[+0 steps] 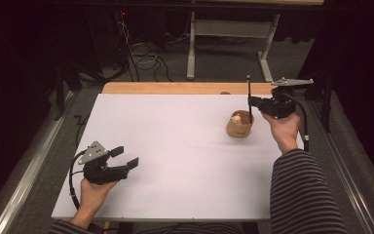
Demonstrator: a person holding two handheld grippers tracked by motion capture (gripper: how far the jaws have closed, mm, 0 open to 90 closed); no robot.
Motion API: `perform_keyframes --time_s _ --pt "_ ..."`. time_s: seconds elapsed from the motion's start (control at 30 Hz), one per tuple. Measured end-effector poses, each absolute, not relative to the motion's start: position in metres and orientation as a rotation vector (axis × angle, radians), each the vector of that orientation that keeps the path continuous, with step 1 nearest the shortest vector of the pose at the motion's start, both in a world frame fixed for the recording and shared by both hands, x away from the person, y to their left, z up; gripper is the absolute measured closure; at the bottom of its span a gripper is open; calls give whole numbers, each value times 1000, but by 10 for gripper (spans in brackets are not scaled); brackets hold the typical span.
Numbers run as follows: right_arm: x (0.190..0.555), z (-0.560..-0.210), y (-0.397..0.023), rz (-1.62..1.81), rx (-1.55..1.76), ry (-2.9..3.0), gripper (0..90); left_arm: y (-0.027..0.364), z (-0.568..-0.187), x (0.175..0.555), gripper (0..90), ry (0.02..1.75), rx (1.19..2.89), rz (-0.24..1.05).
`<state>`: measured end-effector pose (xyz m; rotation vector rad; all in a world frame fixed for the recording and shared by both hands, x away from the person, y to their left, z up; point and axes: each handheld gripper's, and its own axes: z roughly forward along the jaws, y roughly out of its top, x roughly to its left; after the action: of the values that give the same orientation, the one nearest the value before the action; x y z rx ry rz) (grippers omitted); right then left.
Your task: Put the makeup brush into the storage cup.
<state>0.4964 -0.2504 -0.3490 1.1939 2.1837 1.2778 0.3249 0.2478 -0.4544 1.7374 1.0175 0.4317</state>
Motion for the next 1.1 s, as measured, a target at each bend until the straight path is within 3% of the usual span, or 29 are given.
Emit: perform_keyframes --time_s 1.1 --pt "518 -358 -236 1317 1195 2147 862 249 -455 322 255 1031 1740 427"
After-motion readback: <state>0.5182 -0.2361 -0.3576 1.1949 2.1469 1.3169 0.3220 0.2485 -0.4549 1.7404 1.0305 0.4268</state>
